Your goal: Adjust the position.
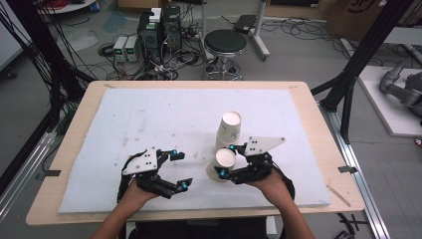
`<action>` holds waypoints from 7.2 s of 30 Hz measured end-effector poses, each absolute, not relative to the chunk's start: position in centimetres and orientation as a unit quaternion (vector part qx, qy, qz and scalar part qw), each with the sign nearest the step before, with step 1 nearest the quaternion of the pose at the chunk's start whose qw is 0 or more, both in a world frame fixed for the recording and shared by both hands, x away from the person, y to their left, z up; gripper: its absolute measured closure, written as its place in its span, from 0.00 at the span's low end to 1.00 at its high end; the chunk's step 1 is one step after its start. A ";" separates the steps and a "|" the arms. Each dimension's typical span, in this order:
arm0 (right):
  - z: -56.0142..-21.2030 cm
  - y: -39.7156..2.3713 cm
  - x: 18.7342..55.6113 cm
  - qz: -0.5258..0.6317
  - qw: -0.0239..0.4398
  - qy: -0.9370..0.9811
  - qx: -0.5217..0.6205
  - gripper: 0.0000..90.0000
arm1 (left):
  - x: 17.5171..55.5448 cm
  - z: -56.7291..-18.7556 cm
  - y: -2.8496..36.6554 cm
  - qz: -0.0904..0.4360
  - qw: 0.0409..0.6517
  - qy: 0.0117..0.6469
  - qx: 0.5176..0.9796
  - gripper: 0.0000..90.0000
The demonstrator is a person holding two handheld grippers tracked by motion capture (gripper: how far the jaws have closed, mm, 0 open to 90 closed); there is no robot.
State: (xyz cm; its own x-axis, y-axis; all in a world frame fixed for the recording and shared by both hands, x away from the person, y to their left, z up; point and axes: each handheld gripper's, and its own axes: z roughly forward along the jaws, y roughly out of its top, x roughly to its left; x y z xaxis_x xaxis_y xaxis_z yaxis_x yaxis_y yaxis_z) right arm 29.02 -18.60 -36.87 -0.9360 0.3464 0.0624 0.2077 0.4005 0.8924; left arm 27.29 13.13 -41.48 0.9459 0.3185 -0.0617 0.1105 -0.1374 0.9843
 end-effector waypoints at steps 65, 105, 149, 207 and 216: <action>-37.3 -16.0 28.5 0.472 0.049 0.875 0.096 0.19 | 28.4 -39.6 8.3 0.058 0.465 0.044 0.882 0.38; -36.4 -13.4 29.1 0.353 0.043 0.935 -0.014 0.41 | 29.1 -38.2 8.5 0.022 0.367 0.011 0.930 0.38; -39.9 -19.3 28.5 0.497 0.039 0.863 0.088 0.42 | 28.2 -41.9 13.4 0.025 0.626 0.128 0.769 0.19; -39.7 -18.9 28.3 0.548 -0.028 0.832 0.082 0.32 | 27.9 -41.2 11.6 -0.008 0.630 0.085 0.772 0.39; -39.1 -19.0 28.2 0.545 0.001 0.833 0.094 0.24 | 27.9 -40.0 12.4 -0.003 0.601 0.096 0.793 0.38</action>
State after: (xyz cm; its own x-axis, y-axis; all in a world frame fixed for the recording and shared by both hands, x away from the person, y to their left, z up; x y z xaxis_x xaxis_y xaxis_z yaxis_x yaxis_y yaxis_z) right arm 28.25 -19.04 -39.13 -0.9824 0.1570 0.1011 0.1556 0.3891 0.9079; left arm 27.95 12.41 -39.99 0.9816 0.1485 -0.1197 0.1553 -0.2583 0.9535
